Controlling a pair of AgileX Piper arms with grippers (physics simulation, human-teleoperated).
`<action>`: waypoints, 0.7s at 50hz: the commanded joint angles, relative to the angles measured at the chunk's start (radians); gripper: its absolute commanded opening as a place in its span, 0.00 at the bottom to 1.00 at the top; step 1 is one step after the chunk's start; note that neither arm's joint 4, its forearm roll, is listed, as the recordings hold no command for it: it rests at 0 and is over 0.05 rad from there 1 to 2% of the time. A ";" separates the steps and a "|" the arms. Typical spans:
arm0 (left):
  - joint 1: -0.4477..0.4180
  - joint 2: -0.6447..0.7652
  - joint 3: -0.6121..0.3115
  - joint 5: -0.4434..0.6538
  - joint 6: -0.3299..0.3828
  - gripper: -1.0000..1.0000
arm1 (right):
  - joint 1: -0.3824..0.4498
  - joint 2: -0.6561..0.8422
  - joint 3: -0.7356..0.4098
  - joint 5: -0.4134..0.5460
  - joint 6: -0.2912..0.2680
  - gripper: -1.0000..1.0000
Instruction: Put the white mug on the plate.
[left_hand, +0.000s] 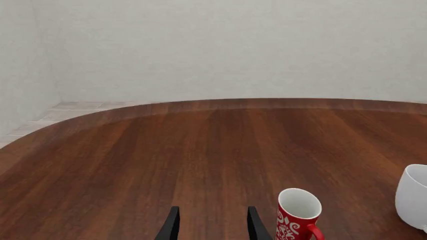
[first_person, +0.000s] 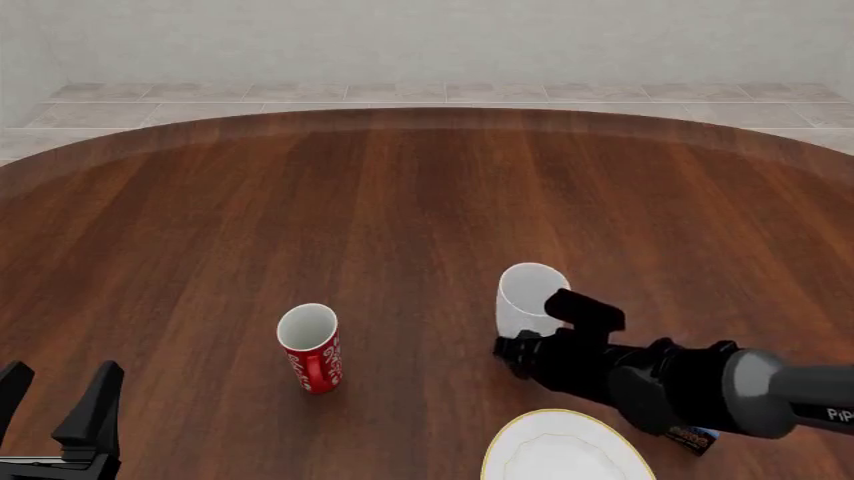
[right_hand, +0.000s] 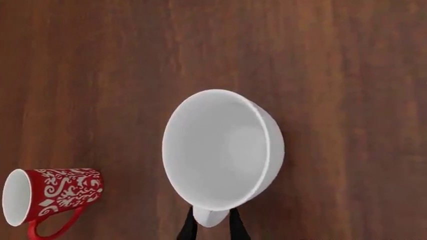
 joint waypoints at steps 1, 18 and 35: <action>0.000 0.000 0.000 0.000 0.000 1.00 | -0.001 -0.016 0.002 0.013 0.000 0.00; 0.000 0.000 0.000 0.000 0.000 1.00 | -0.013 -0.129 0.028 0.092 -0.021 0.00; 0.000 0.000 0.000 0.000 0.000 1.00 | -0.020 -0.266 0.066 0.180 -0.033 0.00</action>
